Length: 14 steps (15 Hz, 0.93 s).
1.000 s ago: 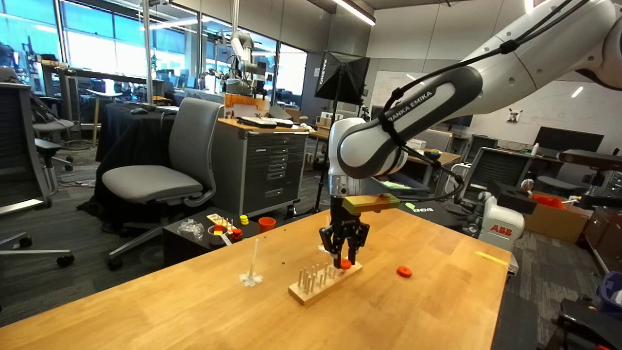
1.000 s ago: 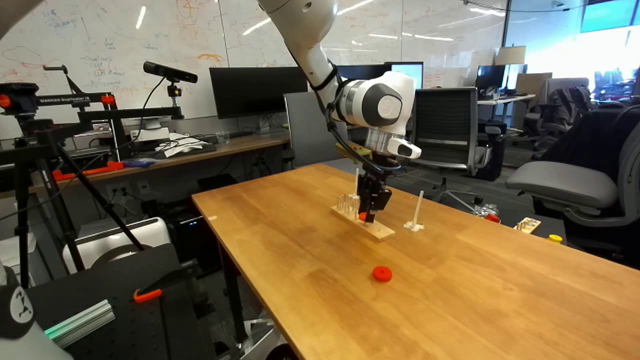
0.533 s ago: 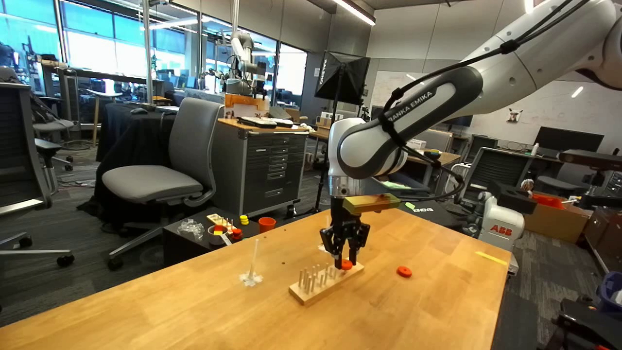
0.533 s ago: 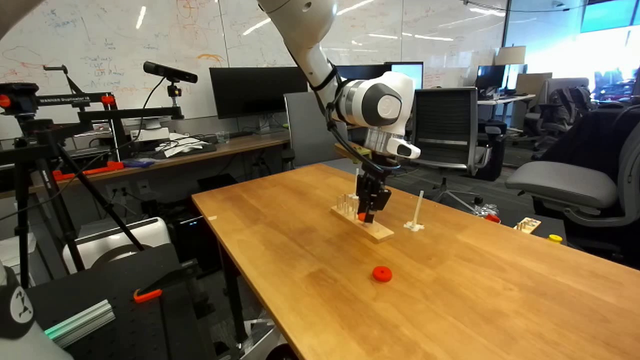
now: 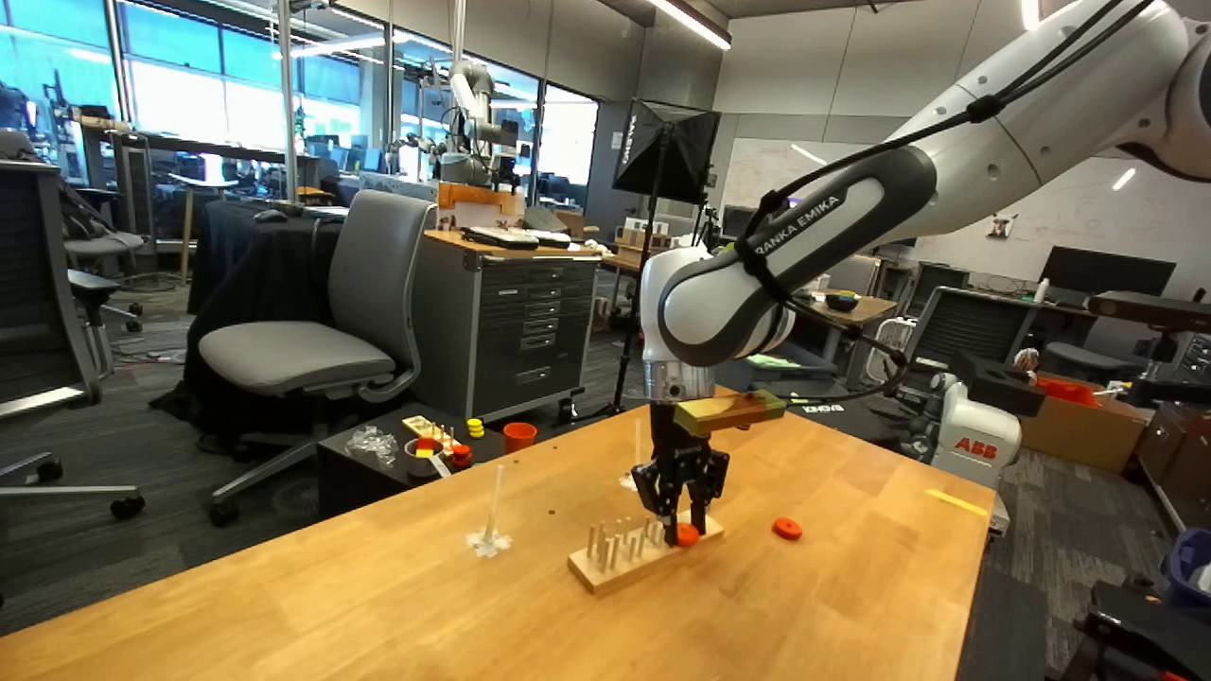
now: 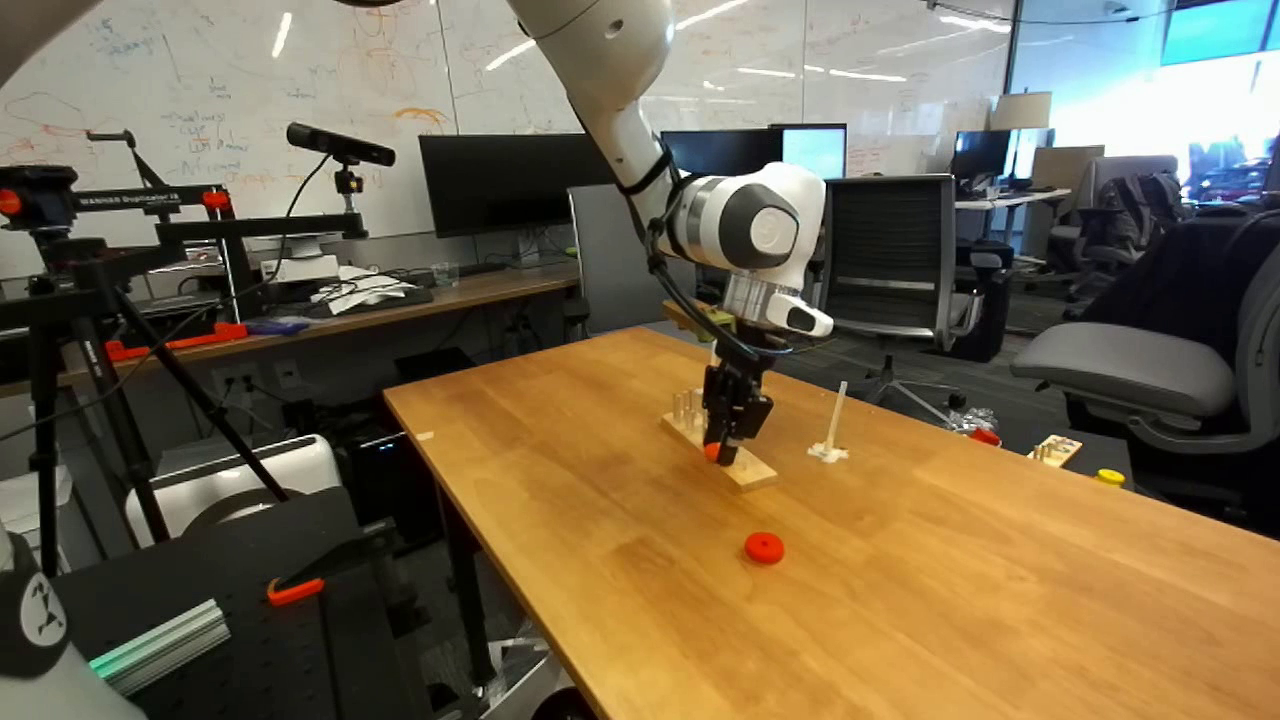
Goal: Pick up the orange ring on the left and place it on the wooden stand
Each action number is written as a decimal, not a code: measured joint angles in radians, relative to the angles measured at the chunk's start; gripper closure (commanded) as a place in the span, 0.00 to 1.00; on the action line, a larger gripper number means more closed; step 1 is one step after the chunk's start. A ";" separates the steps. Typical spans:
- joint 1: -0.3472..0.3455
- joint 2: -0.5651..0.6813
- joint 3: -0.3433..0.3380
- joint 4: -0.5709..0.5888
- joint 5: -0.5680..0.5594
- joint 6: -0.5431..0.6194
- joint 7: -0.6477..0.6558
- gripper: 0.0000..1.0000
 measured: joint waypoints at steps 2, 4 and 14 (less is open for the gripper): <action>0.000 0.000 0.000 0.000 0.000 -0.008 0.000 0.25; 0.000 0.000 0.000 -0.004 -0.002 -0.009 0.000 0.09; 0.000 -0.166 -0.001 -0.128 -0.031 0.034 -0.017 0.00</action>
